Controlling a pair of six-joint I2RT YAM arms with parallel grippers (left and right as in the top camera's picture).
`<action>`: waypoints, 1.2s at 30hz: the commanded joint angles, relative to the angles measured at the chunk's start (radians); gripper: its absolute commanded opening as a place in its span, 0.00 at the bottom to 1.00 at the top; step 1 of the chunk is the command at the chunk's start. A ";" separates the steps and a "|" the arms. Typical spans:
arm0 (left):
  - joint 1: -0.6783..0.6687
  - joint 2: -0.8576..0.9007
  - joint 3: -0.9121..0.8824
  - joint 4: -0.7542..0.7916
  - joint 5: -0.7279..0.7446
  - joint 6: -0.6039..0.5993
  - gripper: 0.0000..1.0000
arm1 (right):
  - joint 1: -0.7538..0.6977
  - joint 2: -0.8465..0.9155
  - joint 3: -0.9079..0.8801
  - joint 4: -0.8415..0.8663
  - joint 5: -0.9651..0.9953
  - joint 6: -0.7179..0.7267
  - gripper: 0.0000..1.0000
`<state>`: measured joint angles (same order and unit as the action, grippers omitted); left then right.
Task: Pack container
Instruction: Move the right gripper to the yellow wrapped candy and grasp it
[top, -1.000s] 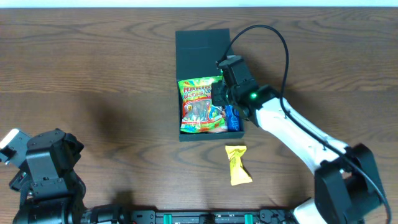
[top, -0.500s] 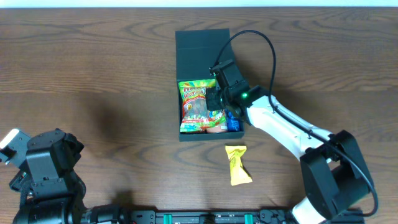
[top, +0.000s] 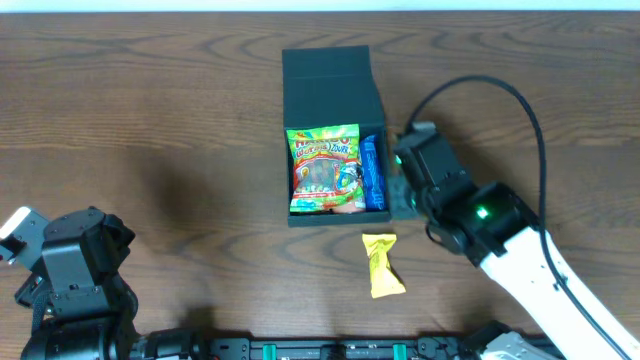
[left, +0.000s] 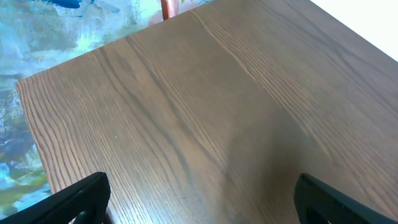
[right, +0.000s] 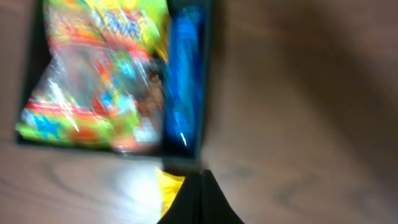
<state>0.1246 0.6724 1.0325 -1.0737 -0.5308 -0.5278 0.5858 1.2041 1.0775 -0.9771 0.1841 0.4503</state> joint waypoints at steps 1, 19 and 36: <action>0.007 -0.002 0.010 -0.004 -0.011 -0.011 0.95 | 0.032 -0.052 -0.083 -0.043 -0.031 0.080 0.01; 0.007 -0.002 0.010 -0.004 -0.011 -0.011 0.95 | 0.160 -0.154 -0.431 -0.006 -0.267 0.108 0.43; 0.007 -0.002 0.010 -0.004 -0.011 -0.011 0.95 | 0.169 0.153 -0.431 0.246 -0.243 0.125 0.56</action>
<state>0.1246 0.6720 1.0325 -1.0744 -0.5308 -0.5278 0.7460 1.3426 0.6468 -0.7399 -0.0776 0.5632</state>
